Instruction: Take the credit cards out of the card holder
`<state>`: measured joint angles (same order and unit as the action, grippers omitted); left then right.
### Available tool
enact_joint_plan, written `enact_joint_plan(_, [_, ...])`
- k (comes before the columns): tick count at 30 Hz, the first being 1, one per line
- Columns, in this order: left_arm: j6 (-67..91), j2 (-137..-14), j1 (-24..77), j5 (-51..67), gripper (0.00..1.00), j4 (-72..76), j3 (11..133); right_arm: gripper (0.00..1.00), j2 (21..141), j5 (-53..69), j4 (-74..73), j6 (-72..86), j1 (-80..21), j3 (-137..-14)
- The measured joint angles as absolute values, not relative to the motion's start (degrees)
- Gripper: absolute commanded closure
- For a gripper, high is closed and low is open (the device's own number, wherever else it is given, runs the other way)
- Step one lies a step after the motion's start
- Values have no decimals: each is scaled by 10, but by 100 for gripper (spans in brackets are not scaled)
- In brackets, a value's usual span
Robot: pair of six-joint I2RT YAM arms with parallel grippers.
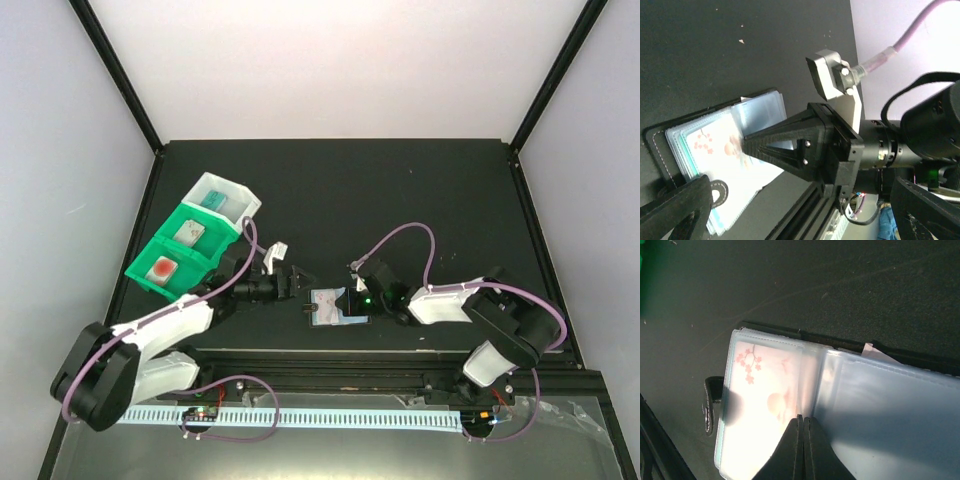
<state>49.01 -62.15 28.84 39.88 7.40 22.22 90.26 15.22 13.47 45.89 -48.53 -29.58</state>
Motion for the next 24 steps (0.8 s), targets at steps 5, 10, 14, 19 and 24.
enact_joint_plan(5, [512,-696,294,398,1,158,216,99,903,153,146,468,-485,-291])
enact_joint_plan(10, [520,-752,298,398,1,206,216,99,903,153,152,471,-485,-287])
enact_joint_plan(14, [528,-787,300,398,1,235,216,99,903,152,157,471,-485,-285])
enact_joint_plan(19, [534,-812,310,397,1,264,216,99,902,152,159,471,-485,-284])
enact_joint_plan(24, [541,-840,324,394,1,280,216,99,901,149,158,471,-485,-284])
